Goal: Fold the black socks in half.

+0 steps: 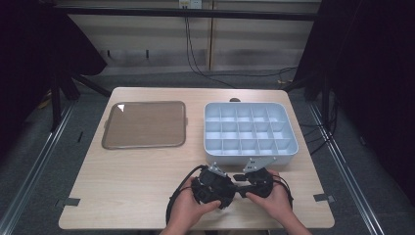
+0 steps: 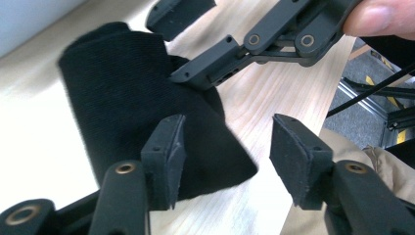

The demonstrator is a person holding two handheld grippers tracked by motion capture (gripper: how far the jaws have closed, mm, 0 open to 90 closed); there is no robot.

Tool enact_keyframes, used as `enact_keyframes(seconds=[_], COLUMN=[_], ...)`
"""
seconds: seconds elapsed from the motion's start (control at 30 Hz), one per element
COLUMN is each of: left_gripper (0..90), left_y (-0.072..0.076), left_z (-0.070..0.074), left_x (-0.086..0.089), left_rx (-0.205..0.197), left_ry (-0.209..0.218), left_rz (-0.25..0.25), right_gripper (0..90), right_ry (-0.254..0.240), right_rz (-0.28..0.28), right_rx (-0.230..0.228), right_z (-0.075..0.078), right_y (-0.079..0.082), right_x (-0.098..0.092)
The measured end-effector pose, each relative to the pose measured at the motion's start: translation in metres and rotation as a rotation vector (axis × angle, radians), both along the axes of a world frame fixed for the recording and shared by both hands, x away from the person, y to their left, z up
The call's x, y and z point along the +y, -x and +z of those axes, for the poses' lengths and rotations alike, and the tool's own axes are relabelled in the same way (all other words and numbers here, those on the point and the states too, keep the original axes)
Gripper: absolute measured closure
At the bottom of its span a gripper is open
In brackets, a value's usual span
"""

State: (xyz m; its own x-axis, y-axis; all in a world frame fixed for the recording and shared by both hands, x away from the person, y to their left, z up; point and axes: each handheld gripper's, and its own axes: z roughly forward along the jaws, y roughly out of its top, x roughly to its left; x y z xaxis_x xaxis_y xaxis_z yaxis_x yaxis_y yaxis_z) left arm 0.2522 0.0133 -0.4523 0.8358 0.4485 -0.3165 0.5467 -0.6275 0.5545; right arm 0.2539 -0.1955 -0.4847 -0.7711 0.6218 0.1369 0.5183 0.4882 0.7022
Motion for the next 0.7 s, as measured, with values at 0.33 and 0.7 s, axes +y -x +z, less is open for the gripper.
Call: enact_keyframes(seconds=[0.33,0.7], left_gripper=[48.2,80.7], left_y=[-0.027,-0.038], left_z=[0.011,-0.003], left_x=[0.031,0.009], left_rx=[-0.039,-0.082], left_ry=[0.014,-0.086], left_rz=[0.131,0.085], right_gripper=[54.9,55.0], right_ry=[0.005,0.012], right_rz=[0.004,0.006], right_rx=[-0.003,-0.012], right_z=[-0.001,-0.003], right_y=[0.0,0.0], right_x=[0.001,0.003])
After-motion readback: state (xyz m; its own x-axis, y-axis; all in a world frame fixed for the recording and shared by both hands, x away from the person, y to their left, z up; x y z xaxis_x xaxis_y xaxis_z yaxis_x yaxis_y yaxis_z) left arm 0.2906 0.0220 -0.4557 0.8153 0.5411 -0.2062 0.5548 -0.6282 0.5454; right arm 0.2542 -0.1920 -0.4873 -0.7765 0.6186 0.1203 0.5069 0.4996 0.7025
